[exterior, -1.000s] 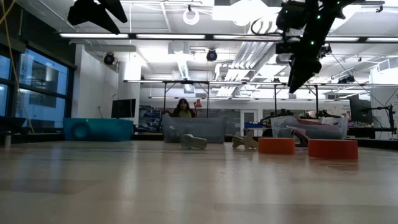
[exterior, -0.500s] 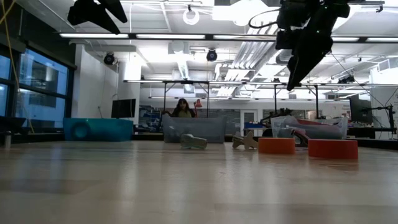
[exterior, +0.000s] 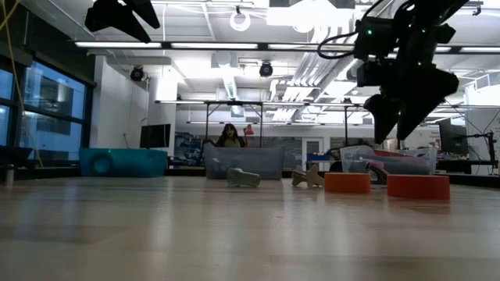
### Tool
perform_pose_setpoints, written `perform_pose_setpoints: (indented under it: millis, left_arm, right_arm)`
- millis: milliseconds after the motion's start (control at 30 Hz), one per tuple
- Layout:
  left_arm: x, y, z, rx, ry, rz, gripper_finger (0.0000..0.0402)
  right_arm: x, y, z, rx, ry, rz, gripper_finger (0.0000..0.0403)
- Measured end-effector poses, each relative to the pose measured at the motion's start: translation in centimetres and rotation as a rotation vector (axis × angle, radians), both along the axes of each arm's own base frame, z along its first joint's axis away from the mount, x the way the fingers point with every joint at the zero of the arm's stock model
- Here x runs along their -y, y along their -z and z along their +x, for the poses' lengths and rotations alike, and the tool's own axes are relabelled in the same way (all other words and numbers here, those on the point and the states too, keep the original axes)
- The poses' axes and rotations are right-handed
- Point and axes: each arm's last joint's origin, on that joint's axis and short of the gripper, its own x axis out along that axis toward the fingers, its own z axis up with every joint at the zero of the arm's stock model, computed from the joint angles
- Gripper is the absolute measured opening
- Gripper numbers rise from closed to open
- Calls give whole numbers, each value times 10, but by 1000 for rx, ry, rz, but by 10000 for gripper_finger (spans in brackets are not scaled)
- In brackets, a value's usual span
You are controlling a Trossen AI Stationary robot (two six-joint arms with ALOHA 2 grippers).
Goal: Pick and place Stapler, Stapler remover, tape
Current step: Put the purple staple remover into the black bin
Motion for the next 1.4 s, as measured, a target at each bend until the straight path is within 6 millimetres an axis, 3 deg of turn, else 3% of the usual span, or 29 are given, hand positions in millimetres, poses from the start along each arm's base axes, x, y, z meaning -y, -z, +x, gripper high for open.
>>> perform_pose_setpoints:
  millis: [300, 633, 867, 1400]
  left_arm:
    - [0, 0, 0, 0, 0, 0, 182]
    - [0, 0, 0, 0, 0, 0, 182]
    - [0, 0, 0, 0, 0, 0, 182]
    - [0, 0, 0, 0, 0, 0, 182]
  right_arm:
    - [-14, 22, 4, 47, -140, -81, 346]
    - [-16, 43, -1, 73, -128, -93, 326]
    - [-16, 47, 0, 109, -117, -101, 325]
    - [-12, 74, 10, 0, -113, -61, 325]
